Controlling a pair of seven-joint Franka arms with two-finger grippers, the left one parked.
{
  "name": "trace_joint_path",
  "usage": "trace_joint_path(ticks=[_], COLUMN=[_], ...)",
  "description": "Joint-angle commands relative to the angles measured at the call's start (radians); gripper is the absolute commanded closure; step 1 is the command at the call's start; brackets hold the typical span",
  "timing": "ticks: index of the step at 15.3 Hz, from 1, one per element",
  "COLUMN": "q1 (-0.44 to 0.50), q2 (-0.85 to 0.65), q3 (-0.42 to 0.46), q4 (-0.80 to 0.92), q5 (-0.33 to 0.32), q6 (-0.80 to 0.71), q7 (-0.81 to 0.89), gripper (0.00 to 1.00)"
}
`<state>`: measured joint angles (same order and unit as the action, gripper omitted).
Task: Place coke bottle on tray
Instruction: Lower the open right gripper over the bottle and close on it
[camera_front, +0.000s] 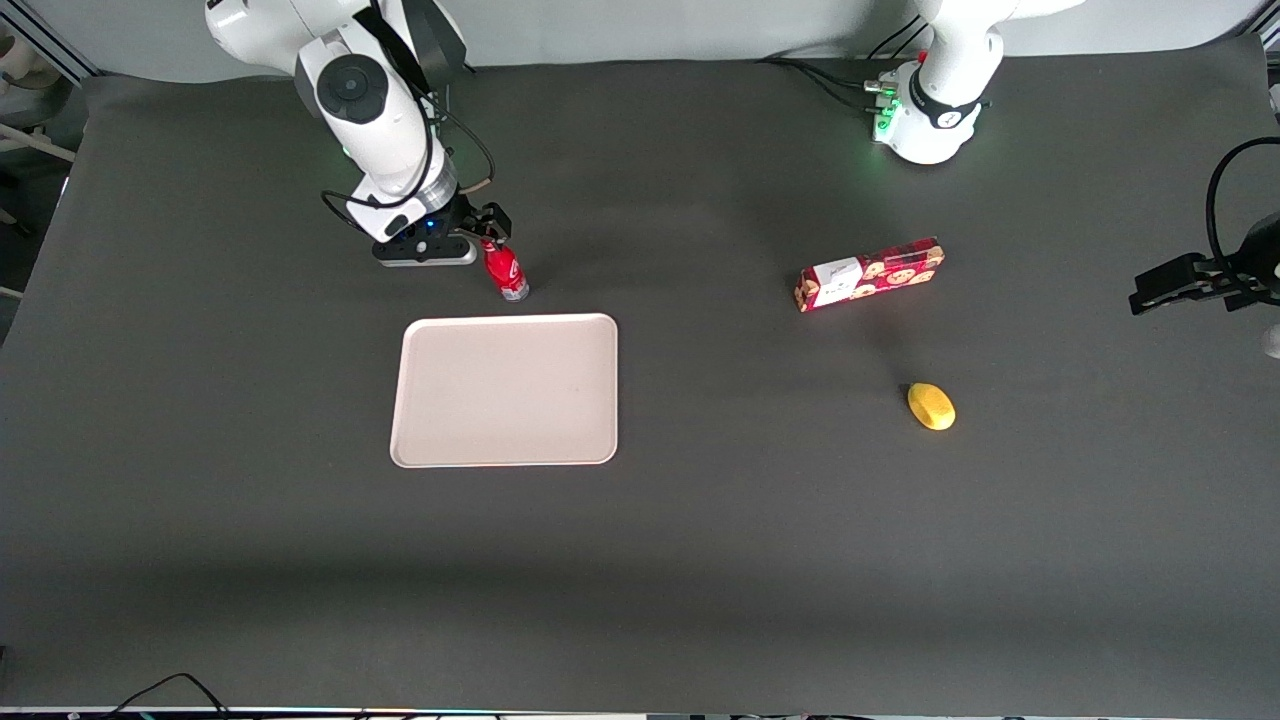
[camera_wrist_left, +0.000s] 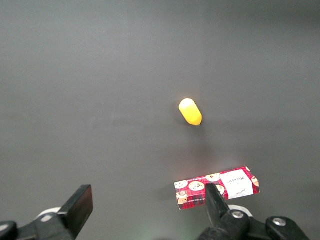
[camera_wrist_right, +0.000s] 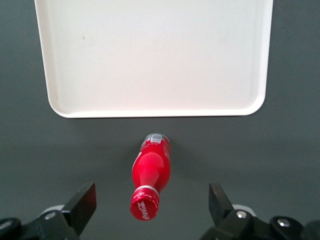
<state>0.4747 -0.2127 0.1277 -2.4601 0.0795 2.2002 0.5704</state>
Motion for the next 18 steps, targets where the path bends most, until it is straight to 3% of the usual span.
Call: trace_joint_path(ticks=[1,12,18], q1=[0.005,0.009,0.009], q2=[-0.036,0.032,0.032], q3=[0.088,0.113,0.125], q4=[-0.098,-0.157,-0.166], q5=[0.016,0.014,0.014], q6=[0.117,0.282,0.285], q7=[0.115,0.105,0.105], gripper=[0.00,0.00,0.33])
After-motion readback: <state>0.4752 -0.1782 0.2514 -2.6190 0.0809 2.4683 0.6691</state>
